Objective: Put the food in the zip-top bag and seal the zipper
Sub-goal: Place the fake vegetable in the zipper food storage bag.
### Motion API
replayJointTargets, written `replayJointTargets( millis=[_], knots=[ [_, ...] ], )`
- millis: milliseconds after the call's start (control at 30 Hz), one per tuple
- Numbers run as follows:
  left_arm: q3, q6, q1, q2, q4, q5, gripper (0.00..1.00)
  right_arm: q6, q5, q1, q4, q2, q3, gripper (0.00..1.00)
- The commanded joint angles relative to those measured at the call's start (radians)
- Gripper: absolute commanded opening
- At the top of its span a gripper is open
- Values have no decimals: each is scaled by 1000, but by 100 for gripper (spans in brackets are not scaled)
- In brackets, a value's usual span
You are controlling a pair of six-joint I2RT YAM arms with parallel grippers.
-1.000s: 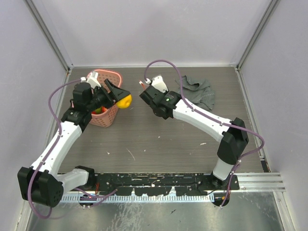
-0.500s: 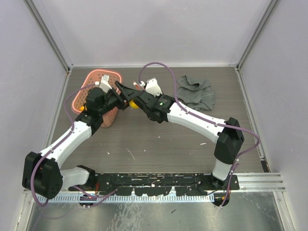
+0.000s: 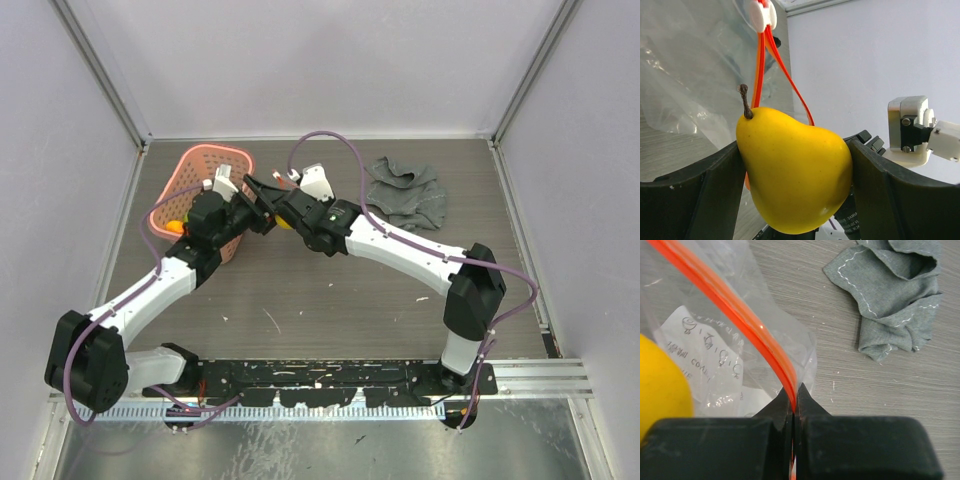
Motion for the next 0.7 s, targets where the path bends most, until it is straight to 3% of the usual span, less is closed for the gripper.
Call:
replayJointTargets(
  millis=[0,333,667],
  knots=[
    [13,62,-18,-15,-36,-79,29,28,-32,3,71,-75,-9,0],
    [95,306,-74,-25,-351,-266,31,32,-134,-13,189,-149,-81,0],
    [160,379,-151,11,-380,-314,33,69,-292,-18,304,-152,-163,0]
  ],
)
